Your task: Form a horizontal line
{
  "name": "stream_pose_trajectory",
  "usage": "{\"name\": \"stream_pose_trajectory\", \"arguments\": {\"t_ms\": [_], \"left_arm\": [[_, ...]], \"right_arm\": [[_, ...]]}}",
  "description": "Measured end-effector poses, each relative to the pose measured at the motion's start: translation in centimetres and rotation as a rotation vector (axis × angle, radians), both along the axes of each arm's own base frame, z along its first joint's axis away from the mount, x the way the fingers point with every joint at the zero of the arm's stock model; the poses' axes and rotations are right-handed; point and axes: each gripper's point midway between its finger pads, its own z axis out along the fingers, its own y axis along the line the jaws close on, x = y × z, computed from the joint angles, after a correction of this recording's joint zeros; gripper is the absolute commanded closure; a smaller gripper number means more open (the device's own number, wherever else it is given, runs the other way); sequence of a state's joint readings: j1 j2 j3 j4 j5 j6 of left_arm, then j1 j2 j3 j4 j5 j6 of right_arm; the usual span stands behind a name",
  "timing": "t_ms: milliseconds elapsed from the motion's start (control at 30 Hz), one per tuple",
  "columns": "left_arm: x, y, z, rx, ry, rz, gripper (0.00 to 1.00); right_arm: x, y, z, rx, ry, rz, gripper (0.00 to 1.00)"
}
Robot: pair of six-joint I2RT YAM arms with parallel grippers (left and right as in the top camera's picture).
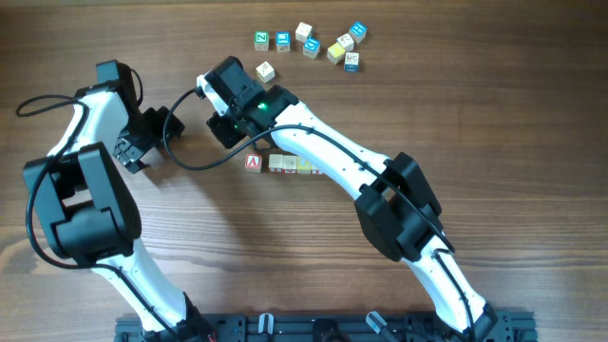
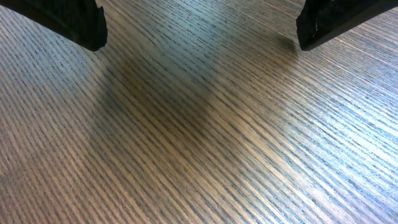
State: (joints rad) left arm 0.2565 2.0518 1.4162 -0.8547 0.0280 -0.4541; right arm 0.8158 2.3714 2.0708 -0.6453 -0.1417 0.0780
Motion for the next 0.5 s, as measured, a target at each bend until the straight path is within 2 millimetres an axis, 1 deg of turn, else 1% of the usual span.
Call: {"name": "stream_pose_trajectory", "arguments": {"t_ms": [500], "left_arm": [[0.0,0.0,0.0,0.0,0.0,0.0,0.0]], "right_arm": [[-0.06,-0.06,-0.06,-0.003,0.003,0.0,0.96]]}}
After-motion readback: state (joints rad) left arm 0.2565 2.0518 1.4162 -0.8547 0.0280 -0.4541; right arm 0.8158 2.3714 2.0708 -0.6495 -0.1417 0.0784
